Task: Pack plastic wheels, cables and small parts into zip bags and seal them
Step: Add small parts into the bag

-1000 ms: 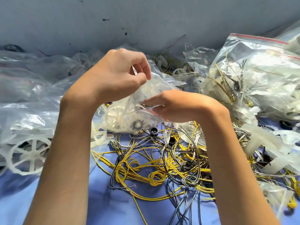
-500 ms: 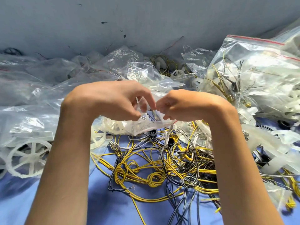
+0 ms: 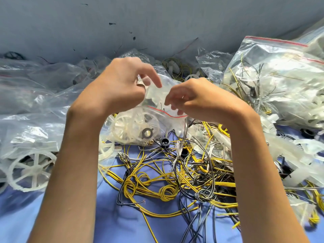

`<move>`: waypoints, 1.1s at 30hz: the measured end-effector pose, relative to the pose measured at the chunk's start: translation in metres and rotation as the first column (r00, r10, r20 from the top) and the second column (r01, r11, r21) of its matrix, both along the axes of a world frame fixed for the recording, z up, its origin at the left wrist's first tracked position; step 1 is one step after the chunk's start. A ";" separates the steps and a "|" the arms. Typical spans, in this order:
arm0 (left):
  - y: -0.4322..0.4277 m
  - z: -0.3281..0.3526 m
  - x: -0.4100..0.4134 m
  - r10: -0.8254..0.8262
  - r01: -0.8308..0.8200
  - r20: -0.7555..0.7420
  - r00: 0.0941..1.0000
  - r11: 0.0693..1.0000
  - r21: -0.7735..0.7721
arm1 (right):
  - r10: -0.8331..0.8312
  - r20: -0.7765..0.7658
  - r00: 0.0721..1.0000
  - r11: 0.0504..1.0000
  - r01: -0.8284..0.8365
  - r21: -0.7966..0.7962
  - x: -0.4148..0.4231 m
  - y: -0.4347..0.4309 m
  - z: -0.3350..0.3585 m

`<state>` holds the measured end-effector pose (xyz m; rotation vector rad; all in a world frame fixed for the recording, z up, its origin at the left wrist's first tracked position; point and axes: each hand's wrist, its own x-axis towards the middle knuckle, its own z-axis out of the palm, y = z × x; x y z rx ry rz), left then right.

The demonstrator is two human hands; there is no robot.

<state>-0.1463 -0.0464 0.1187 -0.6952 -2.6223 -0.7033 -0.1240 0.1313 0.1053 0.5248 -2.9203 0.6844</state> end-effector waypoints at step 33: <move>-0.015 0.003 0.004 0.333 -0.318 0.008 0.943 0.894 0.316 | 0.033 0.214 0.976 0.999 -0.034 -0.002 -0.005 0.005 -0.008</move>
